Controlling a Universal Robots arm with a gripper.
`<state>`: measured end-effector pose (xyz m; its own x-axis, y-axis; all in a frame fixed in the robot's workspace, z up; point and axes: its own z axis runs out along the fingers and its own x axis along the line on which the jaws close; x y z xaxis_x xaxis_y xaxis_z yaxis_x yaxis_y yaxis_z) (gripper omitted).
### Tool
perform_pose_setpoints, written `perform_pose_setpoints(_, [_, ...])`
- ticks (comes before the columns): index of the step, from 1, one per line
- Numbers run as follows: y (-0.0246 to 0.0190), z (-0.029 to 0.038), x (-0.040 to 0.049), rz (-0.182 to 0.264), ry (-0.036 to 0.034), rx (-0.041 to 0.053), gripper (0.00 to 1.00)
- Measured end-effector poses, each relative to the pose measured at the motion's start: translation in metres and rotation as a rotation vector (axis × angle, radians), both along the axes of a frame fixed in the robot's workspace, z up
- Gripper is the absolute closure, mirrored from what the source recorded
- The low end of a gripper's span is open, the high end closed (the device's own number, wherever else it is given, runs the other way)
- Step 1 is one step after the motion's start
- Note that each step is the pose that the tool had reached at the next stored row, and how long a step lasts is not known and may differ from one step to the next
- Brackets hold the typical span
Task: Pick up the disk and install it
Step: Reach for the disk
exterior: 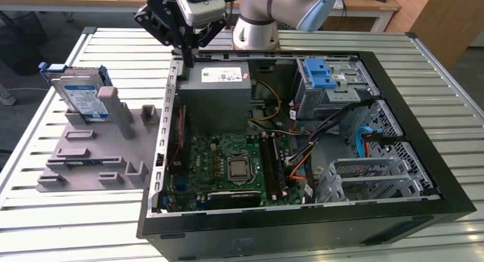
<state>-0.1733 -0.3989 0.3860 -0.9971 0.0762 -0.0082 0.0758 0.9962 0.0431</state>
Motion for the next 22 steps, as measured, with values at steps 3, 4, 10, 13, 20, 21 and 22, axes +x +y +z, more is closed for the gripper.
perform_pose_setpoints(3, [0.0000,-0.0001,-0.0009,0.000,0.0000,0.0001,0.89])
perform_pose_setpoints(4, [0.0000,-0.0001,-0.0012,0.000,0.0000,0.0000,0.89])
perform_pose_setpoints(10, [0.0000,-0.0002,-0.0033,0.000,0.0000,0.0000,0.89])
perform_pose_setpoints(13, [0.0000,-0.0003,-0.0045,0.000,0.0000,0.0000,0.89])
perform_pose_setpoints(20, [0.0000,-0.0003,-0.0067,0.000,0.0001,0.0000,0.89])
perform_pose_setpoints(21, [0.0000,-0.0004,-0.0071,0.000,0.0000,0.0000,0.89])
perform_pose_setpoints(22, [0.0000,-0.0004,-0.0074,0.000,0.0000,0.0000,0.89])
